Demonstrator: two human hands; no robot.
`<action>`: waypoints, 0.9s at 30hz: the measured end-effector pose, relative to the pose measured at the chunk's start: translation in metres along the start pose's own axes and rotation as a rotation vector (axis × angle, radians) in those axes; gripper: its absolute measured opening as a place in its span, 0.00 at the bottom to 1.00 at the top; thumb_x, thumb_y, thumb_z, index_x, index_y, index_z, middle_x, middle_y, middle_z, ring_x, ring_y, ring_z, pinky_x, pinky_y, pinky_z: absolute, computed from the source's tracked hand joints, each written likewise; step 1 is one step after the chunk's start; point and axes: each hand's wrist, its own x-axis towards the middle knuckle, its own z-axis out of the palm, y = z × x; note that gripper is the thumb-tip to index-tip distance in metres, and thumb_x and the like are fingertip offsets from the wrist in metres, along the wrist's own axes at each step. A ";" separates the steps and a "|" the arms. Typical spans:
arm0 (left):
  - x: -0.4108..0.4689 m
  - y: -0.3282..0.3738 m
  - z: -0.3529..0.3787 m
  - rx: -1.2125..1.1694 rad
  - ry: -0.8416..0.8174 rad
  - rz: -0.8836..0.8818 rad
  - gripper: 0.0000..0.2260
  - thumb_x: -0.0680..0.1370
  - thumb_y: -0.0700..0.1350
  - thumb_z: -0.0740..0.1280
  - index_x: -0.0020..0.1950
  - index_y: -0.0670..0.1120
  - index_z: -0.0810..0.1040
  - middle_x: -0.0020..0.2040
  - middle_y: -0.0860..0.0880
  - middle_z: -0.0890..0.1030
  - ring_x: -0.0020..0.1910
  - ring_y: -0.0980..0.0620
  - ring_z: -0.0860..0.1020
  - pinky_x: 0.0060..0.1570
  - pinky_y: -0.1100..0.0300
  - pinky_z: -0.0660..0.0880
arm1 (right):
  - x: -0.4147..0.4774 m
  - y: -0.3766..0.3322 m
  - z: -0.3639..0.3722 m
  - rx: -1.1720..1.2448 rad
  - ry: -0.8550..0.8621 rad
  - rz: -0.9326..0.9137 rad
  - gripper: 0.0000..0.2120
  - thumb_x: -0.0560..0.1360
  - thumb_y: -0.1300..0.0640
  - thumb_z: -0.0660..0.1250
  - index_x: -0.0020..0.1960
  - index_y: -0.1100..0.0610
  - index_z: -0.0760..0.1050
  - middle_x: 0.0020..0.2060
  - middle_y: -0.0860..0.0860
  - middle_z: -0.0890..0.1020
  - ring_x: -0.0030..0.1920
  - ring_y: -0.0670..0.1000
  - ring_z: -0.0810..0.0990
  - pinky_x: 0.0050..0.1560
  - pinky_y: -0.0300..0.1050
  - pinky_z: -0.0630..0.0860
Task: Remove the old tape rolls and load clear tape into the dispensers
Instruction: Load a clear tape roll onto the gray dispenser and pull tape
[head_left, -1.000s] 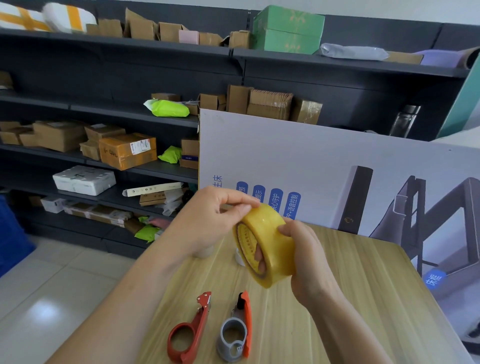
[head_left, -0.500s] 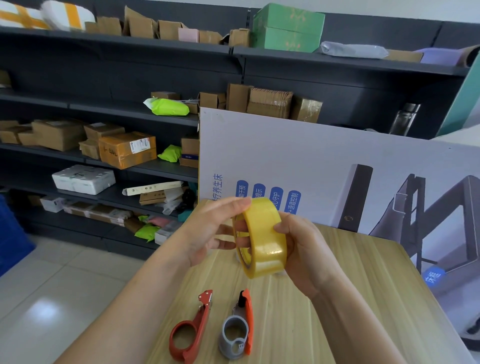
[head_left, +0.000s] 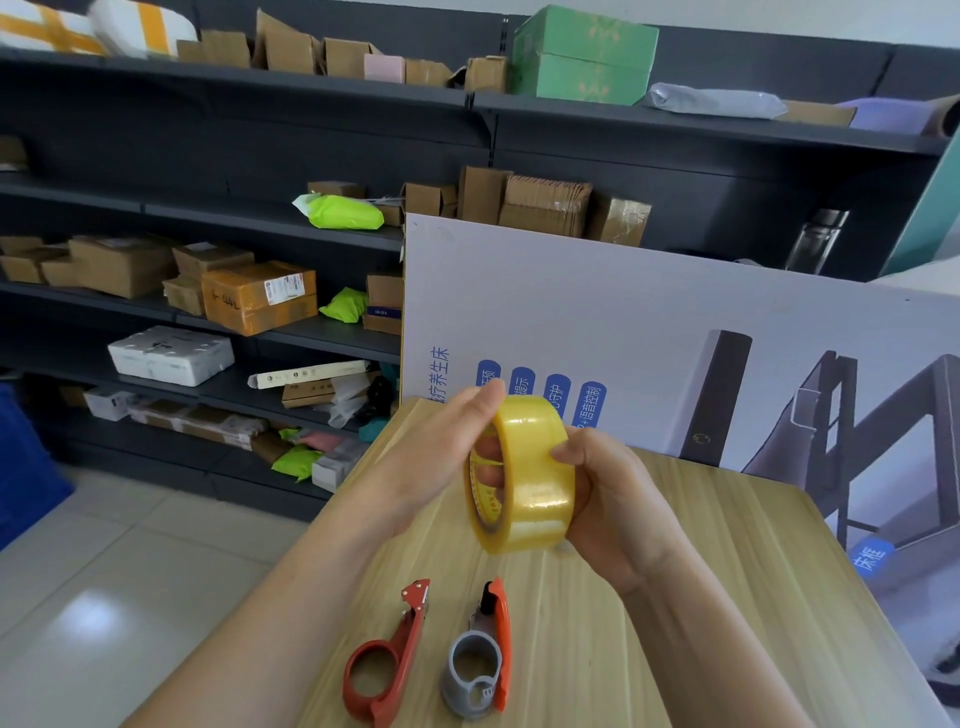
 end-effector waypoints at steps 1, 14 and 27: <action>-0.002 -0.001 0.001 0.002 -0.024 0.082 0.28 0.68 0.71 0.56 0.62 0.57 0.70 0.54 0.53 0.78 0.49 0.59 0.79 0.46 0.66 0.74 | 0.002 -0.001 0.000 0.017 0.029 0.024 0.21 0.64 0.59 0.61 0.55 0.65 0.78 0.45 0.60 0.85 0.42 0.57 0.85 0.39 0.50 0.82; 0.008 0.003 -0.004 -0.184 0.085 -0.156 0.19 0.77 0.62 0.58 0.51 0.49 0.77 0.34 0.52 0.79 0.32 0.54 0.78 0.39 0.54 0.77 | 0.006 0.000 0.009 -0.069 0.022 0.053 0.25 0.65 0.58 0.60 0.60 0.66 0.77 0.51 0.63 0.84 0.46 0.58 0.85 0.52 0.58 0.80; 0.011 -0.007 -0.009 -0.150 -0.052 -0.092 0.39 0.60 0.78 0.59 0.64 0.57 0.72 0.59 0.49 0.79 0.58 0.49 0.78 0.63 0.46 0.70 | 0.015 0.001 0.007 -0.079 0.056 0.022 0.22 0.63 0.60 0.62 0.54 0.66 0.78 0.48 0.65 0.83 0.47 0.59 0.83 0.49 0.58 0.80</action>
